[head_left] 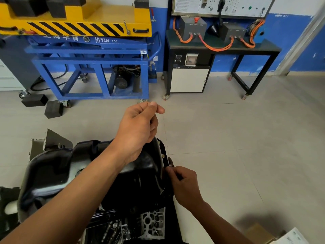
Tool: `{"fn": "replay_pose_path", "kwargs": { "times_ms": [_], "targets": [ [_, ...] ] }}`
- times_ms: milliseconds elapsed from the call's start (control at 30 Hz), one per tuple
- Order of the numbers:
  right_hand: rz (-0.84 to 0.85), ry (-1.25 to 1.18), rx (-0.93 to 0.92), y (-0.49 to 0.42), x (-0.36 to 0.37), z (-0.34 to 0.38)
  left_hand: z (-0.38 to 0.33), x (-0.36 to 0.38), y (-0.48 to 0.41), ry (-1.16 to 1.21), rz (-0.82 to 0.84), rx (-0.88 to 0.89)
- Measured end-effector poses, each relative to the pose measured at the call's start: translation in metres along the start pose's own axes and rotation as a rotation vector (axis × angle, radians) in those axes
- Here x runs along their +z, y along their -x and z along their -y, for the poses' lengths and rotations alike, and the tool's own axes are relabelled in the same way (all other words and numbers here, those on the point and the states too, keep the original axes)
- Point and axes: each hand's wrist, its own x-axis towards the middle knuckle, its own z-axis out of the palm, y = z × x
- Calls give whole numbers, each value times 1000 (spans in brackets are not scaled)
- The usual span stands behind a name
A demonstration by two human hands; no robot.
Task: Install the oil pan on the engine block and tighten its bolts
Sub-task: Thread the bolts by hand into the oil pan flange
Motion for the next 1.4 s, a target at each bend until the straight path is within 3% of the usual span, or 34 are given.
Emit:
{"fn": "replay_pose_path", "kwargs": {
  "times_ms": [233, 600, 767, 1033, 1233, 1400],
  "targets": [
    [286, 187, -80, 12, -29, 1, 0, -2, -2, 8, 20, -10],
    [312, 454, -266, -2, -33, 11, 0, -2, -2, 13, 28, -12],
    [239, 420, -346, -5, -35, 14, 0, -1, -1, 10, 24, -13],
    [403, 612, -438, -9, -43, 22, 0, -2, -2, 21, 32, -13],
    [391, 727, -443, -15, -40, 28, 0, -2, -2, 24, 29, 0],
    [517, 663, -411, -14, -49, 27, 0, -2, -1, 33, 26, 4]
  ]
}}
